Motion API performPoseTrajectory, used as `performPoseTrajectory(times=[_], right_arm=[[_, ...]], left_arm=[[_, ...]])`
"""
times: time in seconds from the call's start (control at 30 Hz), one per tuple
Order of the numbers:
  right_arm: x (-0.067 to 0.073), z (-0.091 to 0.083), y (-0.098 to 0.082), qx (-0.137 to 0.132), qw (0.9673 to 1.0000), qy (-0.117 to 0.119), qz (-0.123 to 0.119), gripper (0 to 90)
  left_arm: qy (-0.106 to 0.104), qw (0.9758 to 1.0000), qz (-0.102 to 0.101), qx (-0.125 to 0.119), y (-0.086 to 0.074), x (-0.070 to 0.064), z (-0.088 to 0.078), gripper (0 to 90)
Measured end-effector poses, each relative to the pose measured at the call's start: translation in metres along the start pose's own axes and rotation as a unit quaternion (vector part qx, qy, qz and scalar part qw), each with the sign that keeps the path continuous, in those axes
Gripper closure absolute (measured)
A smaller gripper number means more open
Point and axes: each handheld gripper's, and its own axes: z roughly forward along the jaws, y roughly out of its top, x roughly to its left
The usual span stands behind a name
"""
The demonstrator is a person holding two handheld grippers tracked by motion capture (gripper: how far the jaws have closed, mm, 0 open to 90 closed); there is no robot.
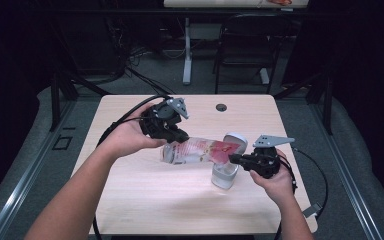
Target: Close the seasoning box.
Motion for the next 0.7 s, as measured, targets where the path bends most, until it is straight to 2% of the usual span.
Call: performPoseTrajectory(times=[0.7], right_arm=[[-0.0002, 0.0001, -0.0003, 0.002, 1.0, 0.001, -0.003, 90.0]], left_arm=[[0.001, 1.0, 0.0, 0.001, 0.0008, 0.0021, 0.0004, 85.3]])
